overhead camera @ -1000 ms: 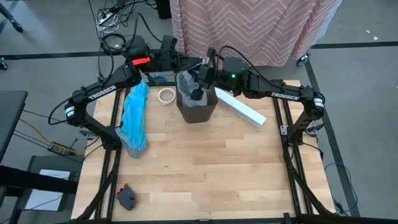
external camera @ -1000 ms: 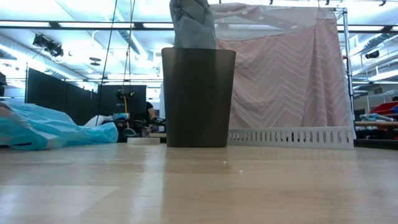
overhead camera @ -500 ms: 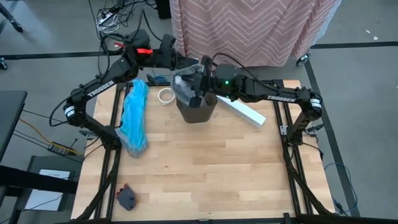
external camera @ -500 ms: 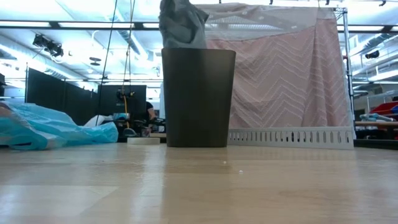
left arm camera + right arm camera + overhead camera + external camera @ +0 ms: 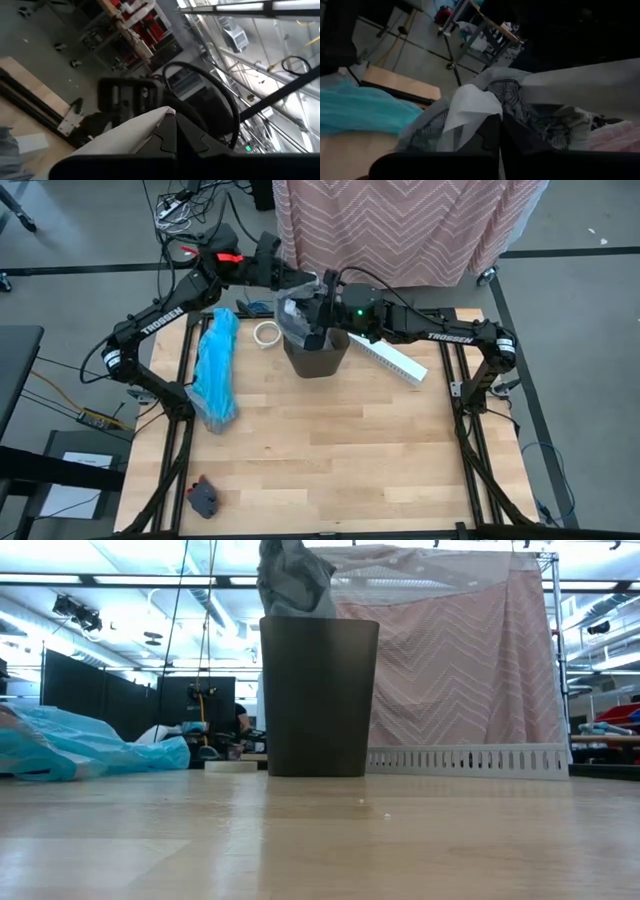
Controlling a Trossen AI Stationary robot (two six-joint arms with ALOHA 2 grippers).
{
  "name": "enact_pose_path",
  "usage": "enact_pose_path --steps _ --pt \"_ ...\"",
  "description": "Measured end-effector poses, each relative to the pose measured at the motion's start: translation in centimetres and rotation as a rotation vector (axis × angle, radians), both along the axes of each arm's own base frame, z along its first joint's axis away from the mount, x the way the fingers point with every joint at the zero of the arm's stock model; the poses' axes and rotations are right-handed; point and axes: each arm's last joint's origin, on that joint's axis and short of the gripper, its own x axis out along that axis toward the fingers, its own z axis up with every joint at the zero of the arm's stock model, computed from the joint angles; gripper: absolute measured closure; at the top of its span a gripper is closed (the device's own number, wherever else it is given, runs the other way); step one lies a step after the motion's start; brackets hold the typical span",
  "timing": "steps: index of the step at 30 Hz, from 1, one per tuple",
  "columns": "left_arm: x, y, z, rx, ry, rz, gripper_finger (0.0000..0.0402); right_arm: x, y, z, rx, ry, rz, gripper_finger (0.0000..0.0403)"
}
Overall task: Place trash/remove bag and relplace
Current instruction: Remove the trash bag from the trash bin
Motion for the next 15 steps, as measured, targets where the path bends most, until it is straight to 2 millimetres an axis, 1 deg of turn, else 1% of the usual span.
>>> enact_pose_path --steps 8,12,15 --pt "0.0 0.0 -0.2 0.013 0.013 -0.001 0.0401 -0.5 0.7 0.9 -0.074 -0.007 0.003 0.0403" --pt "0.4 -0.7 -0.2 0.013 0.01 -0.03 0.0401 -0.9 0.7 1.6 -0.11 -0.025 -0.005 0.0403" --pt "0.4 -0.8 -0.1 0.005 0.013 -0.054 0.0401 -1.2 0.7 2.0 -0.117 -0.035 -0.007 0.0403"
